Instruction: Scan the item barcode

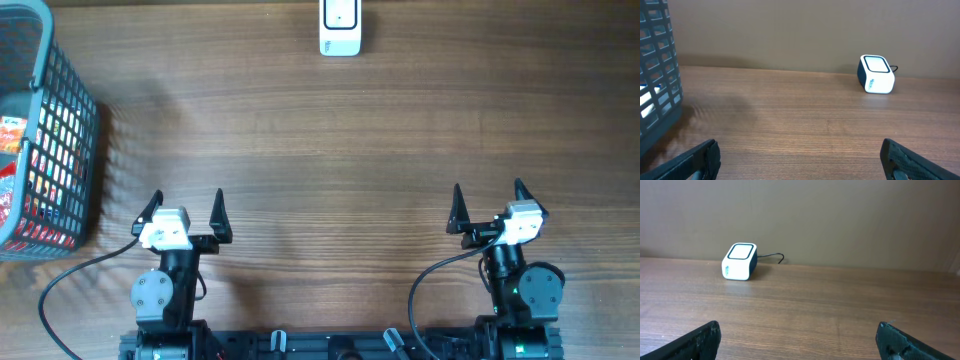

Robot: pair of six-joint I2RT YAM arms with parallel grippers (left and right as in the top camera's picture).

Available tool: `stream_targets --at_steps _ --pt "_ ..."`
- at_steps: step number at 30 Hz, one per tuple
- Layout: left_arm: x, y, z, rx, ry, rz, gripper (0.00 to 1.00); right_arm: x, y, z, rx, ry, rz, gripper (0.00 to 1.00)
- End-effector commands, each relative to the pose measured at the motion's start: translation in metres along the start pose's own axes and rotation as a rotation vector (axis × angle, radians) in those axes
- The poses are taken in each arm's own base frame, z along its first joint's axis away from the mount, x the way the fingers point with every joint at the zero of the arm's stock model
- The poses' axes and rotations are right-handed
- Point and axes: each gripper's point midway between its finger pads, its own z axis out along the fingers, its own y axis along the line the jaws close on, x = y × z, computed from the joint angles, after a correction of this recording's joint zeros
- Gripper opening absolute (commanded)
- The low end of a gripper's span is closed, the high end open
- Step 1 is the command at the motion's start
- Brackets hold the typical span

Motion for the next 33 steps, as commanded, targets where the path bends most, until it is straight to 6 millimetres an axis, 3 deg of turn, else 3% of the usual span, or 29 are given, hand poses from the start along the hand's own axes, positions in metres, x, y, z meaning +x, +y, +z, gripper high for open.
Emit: stream_targets --at_steps 1,16,18,22,27,30,33 --pt "0.002 0.003 0.000 -0.013 0.003 0.015 1.00 -0.001 -0.001 0.000 0.010 -0.007 0.008 1.00" --pt "0.002 0.003 0.000 -0.013 0.003 0.015 1.00 -0.001 -0.001 0.000 0.010 -0.007 0.008 1.00" --pt "-0.005 0.003 0.000 -0.015 -0.025 0.020 1.00 -0.001 -0.001 0.000 0.010 -0.007 0.008 1.00" --pt "-0.002 -0.049 -0.007 0.289 0.007 -0.091 1.00 -0.001 -0.001 0.000 0.010 -0.007 0.008 1.00" --pt "-0.012 -0.093 -0.028 0.573 -0.021 -0.065 1.00 -0.001 -0.001 0.000 0.010 -0.007 0.008 1.00" --pt "-0.029 -0.113 -0.044 0.718 -0.095 -0.017 1.00 -0.001 -0.001 0.000 0.010 -0.007 0.008 1.00" --pt "-0.045 -0.119 -0.052 0.759 -0.175 0.025 1.00 -0.001 -0.001 0.000 0.010 -0.007 0.008 1.00"
